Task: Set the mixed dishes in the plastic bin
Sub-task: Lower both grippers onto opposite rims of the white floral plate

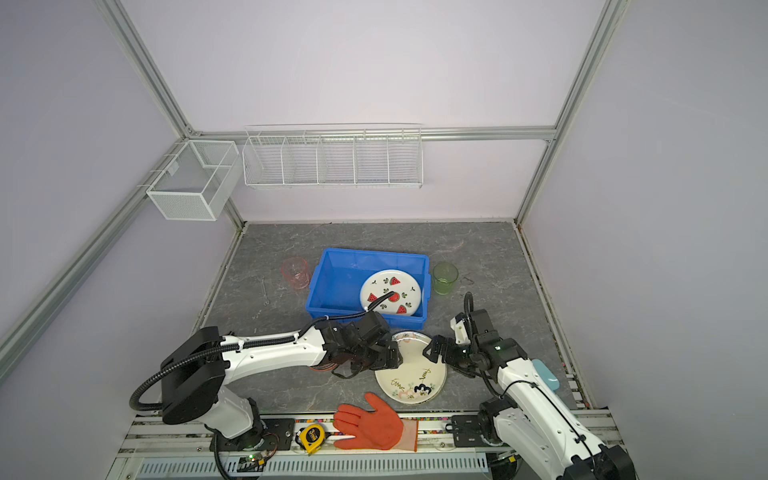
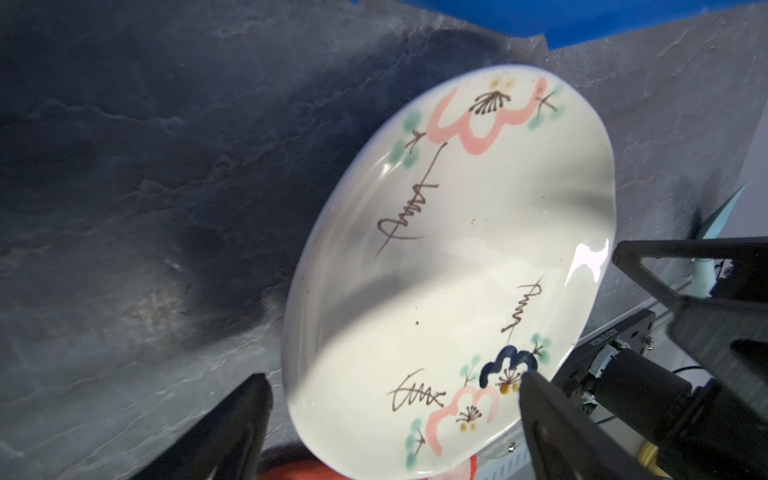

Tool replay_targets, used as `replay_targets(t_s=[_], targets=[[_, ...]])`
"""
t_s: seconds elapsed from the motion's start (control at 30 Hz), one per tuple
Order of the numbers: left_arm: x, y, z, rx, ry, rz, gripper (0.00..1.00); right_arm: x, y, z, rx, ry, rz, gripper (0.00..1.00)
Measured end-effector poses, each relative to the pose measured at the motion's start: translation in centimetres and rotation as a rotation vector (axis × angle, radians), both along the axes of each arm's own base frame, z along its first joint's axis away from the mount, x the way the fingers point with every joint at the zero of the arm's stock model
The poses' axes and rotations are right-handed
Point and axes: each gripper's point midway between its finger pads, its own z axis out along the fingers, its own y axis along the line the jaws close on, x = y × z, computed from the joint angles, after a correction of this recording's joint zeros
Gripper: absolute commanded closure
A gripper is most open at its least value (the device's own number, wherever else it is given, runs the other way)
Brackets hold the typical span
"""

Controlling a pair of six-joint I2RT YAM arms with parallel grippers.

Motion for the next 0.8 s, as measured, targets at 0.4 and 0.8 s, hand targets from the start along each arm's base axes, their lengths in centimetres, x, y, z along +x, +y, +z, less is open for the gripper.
replay_targets(t_s=[0.4,0.8], targets=[[0.4,-1.6,1.2,-0.044,-0.005,-0.008,0.08,0.0,0.2,0.0,0.01,0.005,0.01,0.0],[0.1,-2.3,0.8,-0.056,0.018,-0.028,0.08,0.0,0.2,0.0,0.01,0.003,0.012,0.0]])
